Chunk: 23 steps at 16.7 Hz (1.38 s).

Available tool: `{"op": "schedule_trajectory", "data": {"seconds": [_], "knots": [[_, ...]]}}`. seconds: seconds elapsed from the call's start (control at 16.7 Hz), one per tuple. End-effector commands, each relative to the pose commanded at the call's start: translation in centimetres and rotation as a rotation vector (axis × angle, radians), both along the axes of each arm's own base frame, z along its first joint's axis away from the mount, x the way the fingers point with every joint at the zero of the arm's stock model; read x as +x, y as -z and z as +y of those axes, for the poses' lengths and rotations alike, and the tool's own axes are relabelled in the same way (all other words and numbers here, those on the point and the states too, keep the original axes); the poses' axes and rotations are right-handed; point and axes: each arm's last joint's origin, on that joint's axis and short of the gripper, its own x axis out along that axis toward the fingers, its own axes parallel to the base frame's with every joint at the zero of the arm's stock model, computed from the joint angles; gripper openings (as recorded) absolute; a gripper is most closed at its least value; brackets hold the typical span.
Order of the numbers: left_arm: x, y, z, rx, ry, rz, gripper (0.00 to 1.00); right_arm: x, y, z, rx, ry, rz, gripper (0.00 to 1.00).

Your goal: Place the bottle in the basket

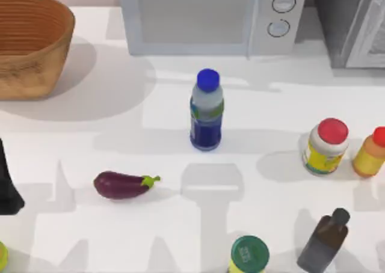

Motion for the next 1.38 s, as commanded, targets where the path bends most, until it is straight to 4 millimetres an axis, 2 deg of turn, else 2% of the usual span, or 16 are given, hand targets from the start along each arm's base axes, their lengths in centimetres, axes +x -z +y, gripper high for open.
{"op": "schedule_trajectory", "data": {"seconds": [0.18,0.42,0.6,0.78,1.14,1.38], "knots": [[0.0,-0.1,0.0,0.002,0.005,-0.001,1.00,0.0,0.0,0.0,0.000,0.000,0.000,1.00],[0.8,-1.3,-0.5,0.017,0.060,-0.011,1.00,0.0,0.0,0.0,0.000,0.000,0.000,1.00],[2.3,-2.5,-1.2,0.026,0.124,-0.013,1.00,0.0,0.0,0.0,0.000,0.000,0.000,1.00],[5.1,-3.0,-2.3,0.025,0.203,0.011,1.00,0.0,0.0,0.0,0.000,0.000,0.000,1.00],[11.8,-0.5,-6.3,-0.005,0.399,0.079,1.00,0.0,0.0,0.0,0.000,0.000,0.000,1.00],[14.6,3.5,-10.0,-0.030,0.554,0.100,1.00,0.0,0.0,0.0,0.000,0.000,0.000,1.00]]}}
